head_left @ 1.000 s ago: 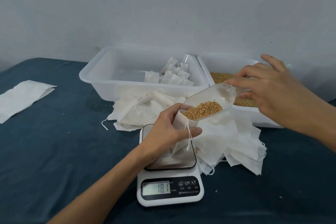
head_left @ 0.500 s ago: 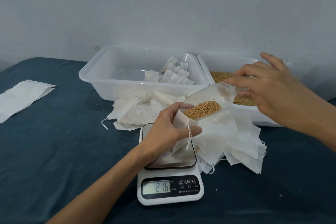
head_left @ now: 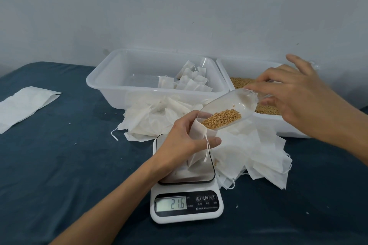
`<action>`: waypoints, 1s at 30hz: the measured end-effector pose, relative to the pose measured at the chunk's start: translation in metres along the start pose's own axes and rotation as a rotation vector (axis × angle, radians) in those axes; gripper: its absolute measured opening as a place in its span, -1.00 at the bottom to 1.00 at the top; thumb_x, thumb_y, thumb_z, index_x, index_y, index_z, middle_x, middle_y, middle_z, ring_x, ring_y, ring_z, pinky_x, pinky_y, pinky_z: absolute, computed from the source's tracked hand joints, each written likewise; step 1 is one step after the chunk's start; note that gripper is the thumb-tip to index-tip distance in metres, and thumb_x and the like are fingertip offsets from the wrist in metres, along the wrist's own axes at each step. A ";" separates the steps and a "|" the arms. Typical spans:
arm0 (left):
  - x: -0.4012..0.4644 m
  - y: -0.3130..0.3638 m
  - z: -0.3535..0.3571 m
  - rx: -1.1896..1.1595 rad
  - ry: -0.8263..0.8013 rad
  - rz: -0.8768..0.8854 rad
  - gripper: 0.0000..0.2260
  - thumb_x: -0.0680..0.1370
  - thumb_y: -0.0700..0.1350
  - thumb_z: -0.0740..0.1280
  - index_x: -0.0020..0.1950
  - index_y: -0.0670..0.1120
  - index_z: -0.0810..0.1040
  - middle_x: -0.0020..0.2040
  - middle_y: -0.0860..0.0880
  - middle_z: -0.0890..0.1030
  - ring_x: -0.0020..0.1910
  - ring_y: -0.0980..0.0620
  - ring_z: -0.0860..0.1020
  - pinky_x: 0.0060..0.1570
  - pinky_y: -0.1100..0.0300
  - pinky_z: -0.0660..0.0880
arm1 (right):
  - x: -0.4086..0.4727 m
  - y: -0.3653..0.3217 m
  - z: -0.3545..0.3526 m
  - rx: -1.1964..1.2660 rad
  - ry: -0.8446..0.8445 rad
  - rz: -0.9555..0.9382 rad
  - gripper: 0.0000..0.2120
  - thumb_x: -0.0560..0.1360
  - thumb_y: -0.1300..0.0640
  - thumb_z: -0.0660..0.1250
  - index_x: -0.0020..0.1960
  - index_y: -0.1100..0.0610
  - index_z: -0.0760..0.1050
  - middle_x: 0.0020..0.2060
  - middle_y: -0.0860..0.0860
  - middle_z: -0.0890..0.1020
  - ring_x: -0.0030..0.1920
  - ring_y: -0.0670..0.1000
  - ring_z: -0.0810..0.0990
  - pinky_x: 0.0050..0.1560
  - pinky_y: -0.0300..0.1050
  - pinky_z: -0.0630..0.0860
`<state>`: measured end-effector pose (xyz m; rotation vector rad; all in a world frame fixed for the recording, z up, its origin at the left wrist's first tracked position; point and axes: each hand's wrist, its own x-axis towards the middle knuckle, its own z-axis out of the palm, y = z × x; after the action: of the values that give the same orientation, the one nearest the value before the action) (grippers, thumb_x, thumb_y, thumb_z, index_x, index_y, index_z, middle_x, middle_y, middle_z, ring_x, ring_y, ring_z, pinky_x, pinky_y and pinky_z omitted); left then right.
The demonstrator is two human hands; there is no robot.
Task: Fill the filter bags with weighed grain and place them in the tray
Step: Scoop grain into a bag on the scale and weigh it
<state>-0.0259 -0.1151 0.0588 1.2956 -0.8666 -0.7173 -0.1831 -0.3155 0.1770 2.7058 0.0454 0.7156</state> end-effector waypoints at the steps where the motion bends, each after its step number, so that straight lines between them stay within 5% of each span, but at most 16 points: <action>1: 0.000 0.000 0.000 -0.001 -0.002 0.000 -0.52 0.42 -0.20 0.60 0.27 0.07 0.58 0.08 -0.02 0.74 -0.04 0.06 0.70 -0.02 0.28 0.57 | 0.000 0.000 0.000 -0.002 0.000 -0.003 -0.57 0.38 0.40 0.51 0.21 0.14 0.65 -0.06 0.04 0.61 -0.04 0.21 0.62 0.43 0.41 0.23; 25: 0.001 0.000 0.000 -0.001 -0.008 0.006 -0.56 0.46 -0.31 0.57 0.26 0.01 0.59 0.11 0.02 0.74 0.03 -0.01 0.73 0.02 0.25 0.61 | 0.000 -0.001 -0.001 -0.010 -0.006 0.016 -0.59 0.39 0.37 0.52 0.21 0.14 0.64 -0.06 0.04 0.61 -0.04 0.21 0.62 0.45 0.39 0.20; 30: 0.001 -0.001 0.000 0.007 0.012 0.014 -0.56 0.40 -0.18 0.59 0.24 0.06 0.62 0.13 -0.07 0.73 0.05 -0.08 0.72 0.15 0.02 0.62 | -0.002 0.001 0.002 0.002 -0.016 0.028 -0.54 0.37 0.41 0.52 0.22 0.11 0.63 -0.06 0.02 0.61 -0.04 0.20 0.62 0.45 0.36 0.20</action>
<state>-0.0254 -0.1162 0.0584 1.2973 -0.8684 -0.6953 -0.1839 -0.3172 0.1752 2.7191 0.0042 0.7030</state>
